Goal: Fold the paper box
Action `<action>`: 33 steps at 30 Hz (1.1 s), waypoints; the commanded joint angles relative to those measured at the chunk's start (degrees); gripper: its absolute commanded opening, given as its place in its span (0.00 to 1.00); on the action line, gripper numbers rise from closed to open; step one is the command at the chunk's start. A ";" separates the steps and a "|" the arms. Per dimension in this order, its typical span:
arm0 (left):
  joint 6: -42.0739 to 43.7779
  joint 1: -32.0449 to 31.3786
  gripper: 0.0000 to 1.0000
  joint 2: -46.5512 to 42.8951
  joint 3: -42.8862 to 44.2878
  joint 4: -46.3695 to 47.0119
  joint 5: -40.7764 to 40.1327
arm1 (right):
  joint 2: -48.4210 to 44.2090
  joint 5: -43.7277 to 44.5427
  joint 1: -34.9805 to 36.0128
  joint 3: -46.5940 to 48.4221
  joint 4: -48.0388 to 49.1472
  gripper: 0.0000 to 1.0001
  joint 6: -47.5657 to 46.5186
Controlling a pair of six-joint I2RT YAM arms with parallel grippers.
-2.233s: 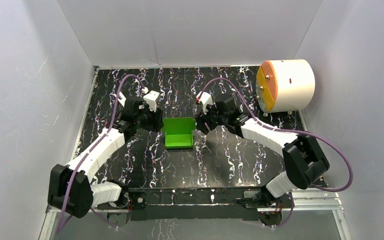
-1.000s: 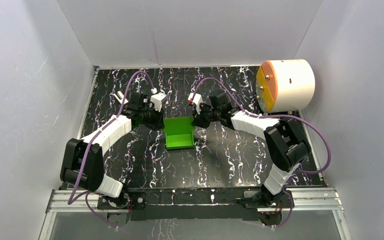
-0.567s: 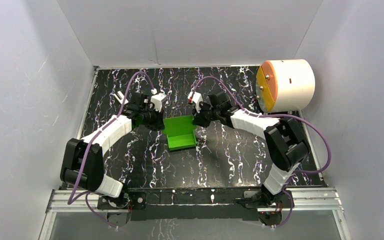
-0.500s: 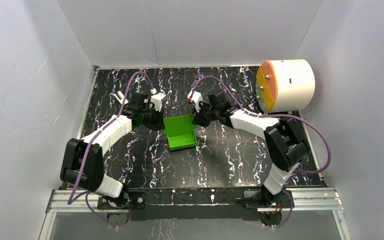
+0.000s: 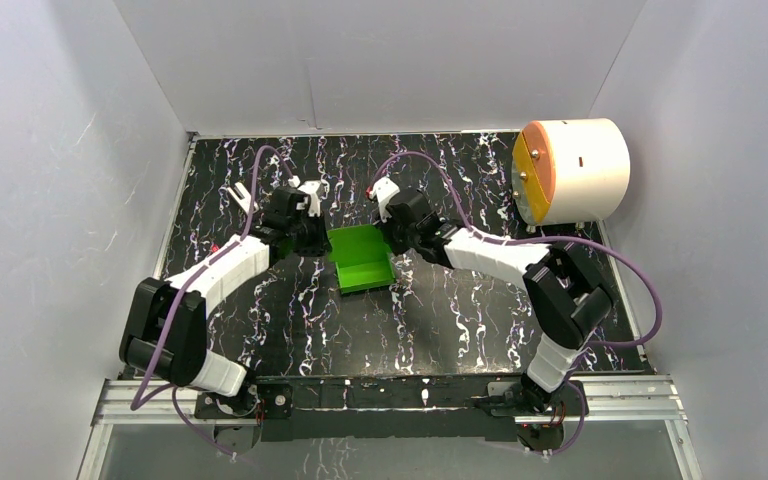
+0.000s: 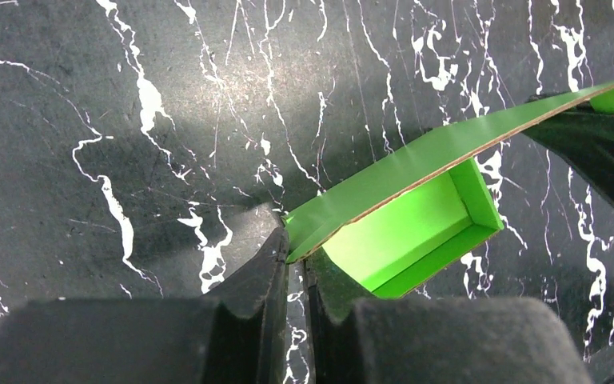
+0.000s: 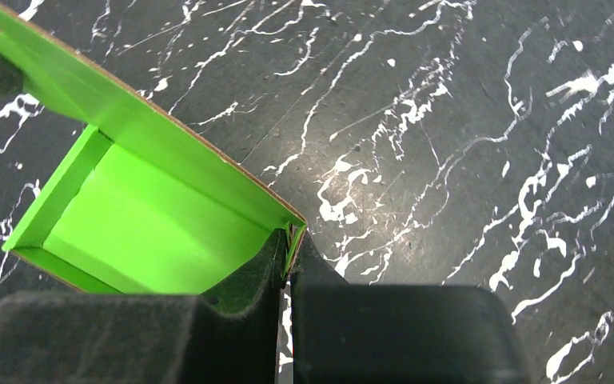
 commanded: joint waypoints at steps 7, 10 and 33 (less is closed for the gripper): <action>-13.73 -6.06 0.00 -4.93 -2.01 9.10 -10.01 | -0.63 11.92 5.51 2.85 -1.58 0.00 12.81; -17.08 -6.51 0.00 -5.42 -3.04 11.99 -10.44 | 0.54 13.87 6.63 4.00 -2.65 0.00 15.69; -27.56 -12.59 0.00 -6.29 -10.50 24.30 -16.83 | 7.22 28.34 11.39 9.56 -7.39 0.00 35.60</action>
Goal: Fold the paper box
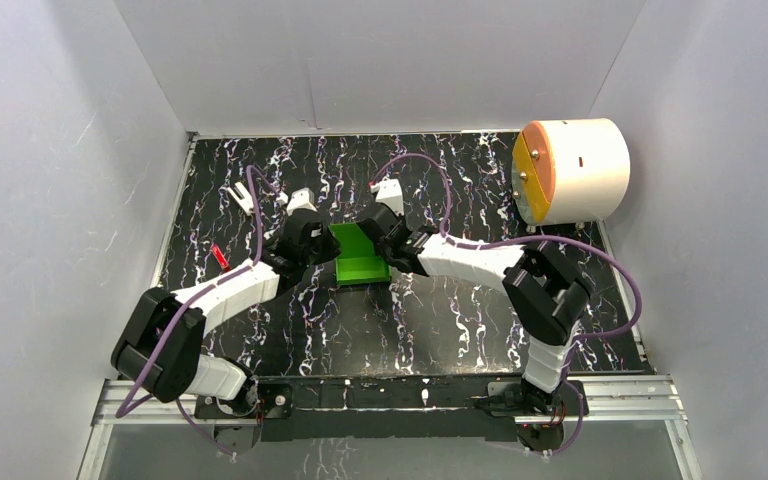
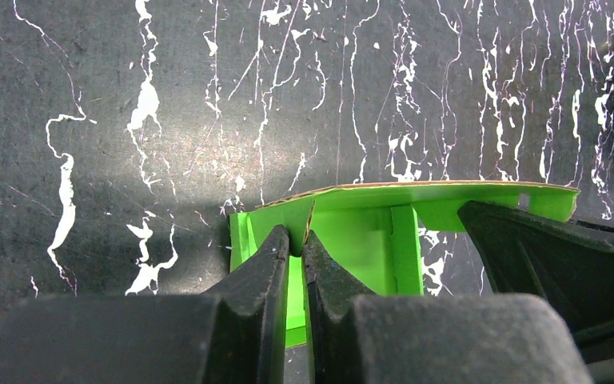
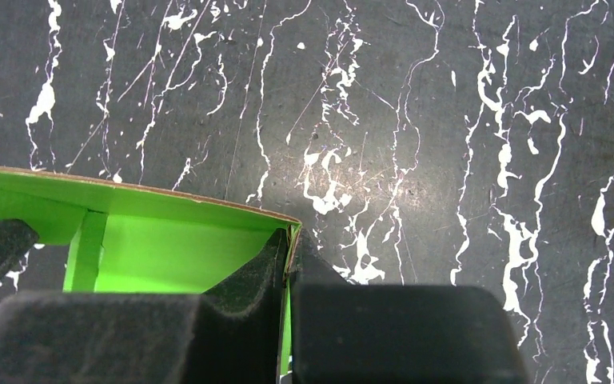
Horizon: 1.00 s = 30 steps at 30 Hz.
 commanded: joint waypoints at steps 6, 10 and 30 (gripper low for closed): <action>-2.95 -2.79 0.00 -2.77 -1.44 6.78 4.96 | 2.97 -0.30 2.66 2.96 -1.78 0.00 11.17; -2.69 -2.88 0.00 -4.39 -4.12 7.55 4.27 | 2.70 2.09 3.21 2.11 -2.93 0.00 13.62; -2.39 -4.72 0.07 -11.70 -10.54 6.51 1.52 | -0.67 7.02 6.67 -3.84 -1.26 0.14 14.50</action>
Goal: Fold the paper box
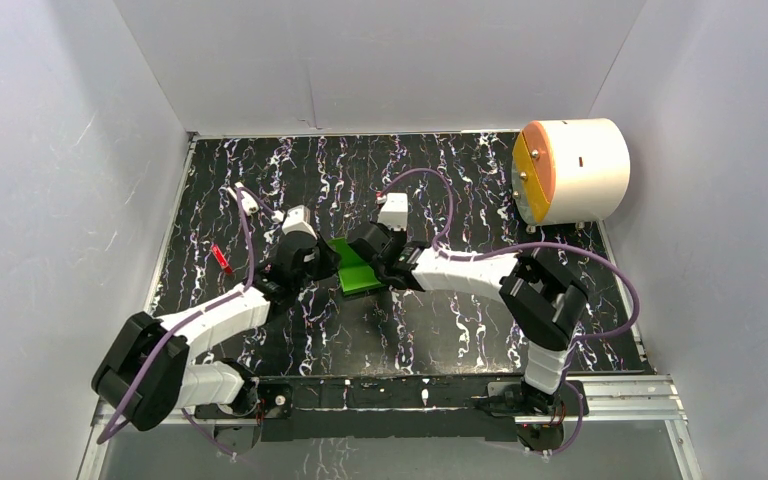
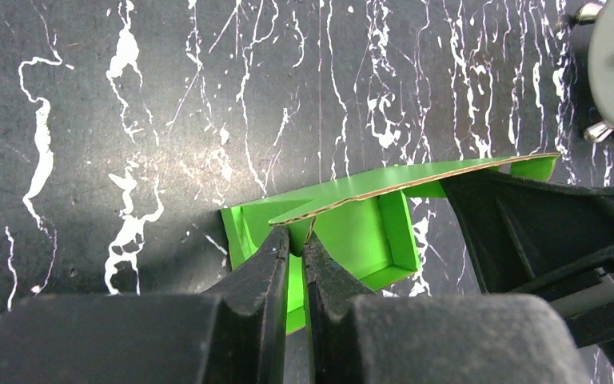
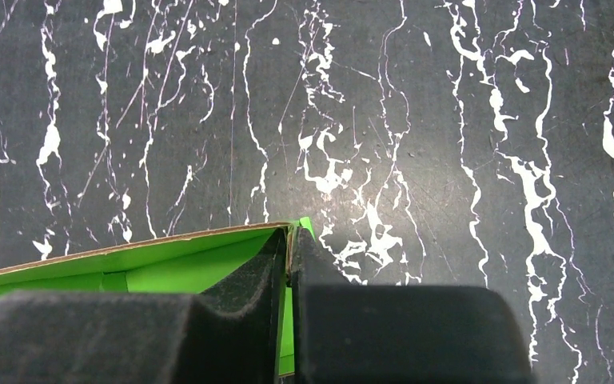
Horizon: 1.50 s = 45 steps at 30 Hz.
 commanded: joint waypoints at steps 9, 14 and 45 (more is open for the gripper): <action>4.40 -1.51 0.32 -9.51 1.76 -10.08 0.59 | -6.14 -8.81 1.74 -3.77 1.58 0.57 -21.76; 4.21 -1.51 0.42 -13.48 1.60 -14.82 1.25 | -11.40 -14.18 1.58 -5.26 0.92 0.80 -32.29; -8.79 -1.51 0.50 -26.62 -12.90 -17.70 7.47 | 0.71 -43.68 -4.67 12.44 -8.64 0.72 -86.16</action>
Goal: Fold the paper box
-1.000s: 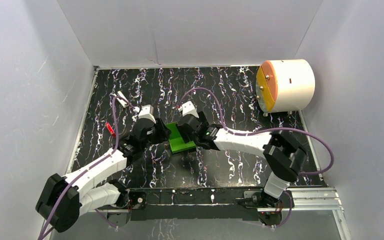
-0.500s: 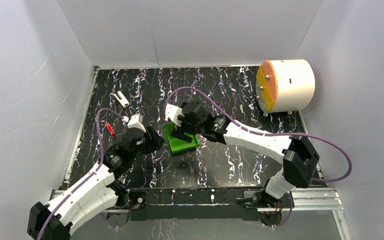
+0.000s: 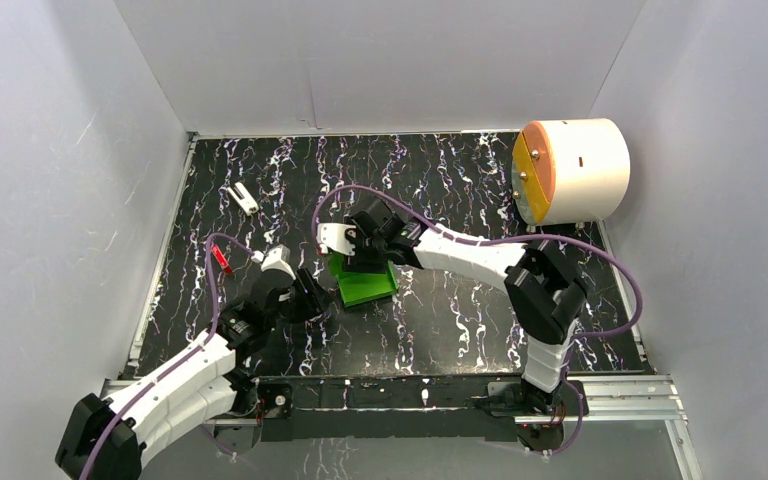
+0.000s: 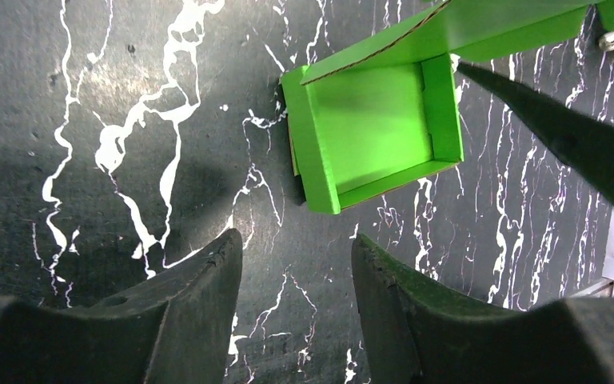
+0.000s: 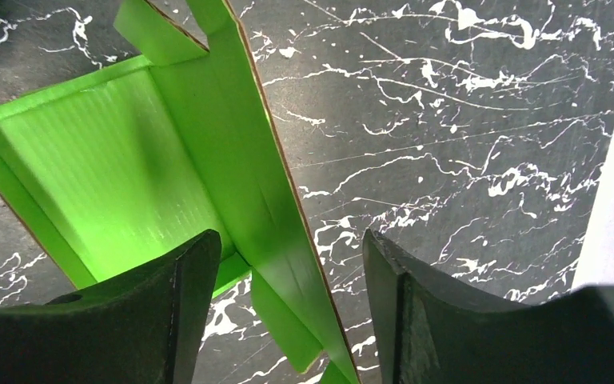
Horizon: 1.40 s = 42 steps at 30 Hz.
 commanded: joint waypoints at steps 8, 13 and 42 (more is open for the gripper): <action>-3.83 -0.22 0.46 5.05 -3.14 14.14 3.97 | -1.14 0.58 -0.06 1.23 1.12 0.40 -1.46; -5.91 -0.14 0.39 6.92 -5.51 18.84 3.39 | -2.77 5.82 1.42 -3.14 5.02 0.29 -1.43; -4.59 0.57 0.37 -6.66 -7.66 8.41 -6.42 | -0.15 26.43 11.37 -12.37 17.93 0.33 -4.48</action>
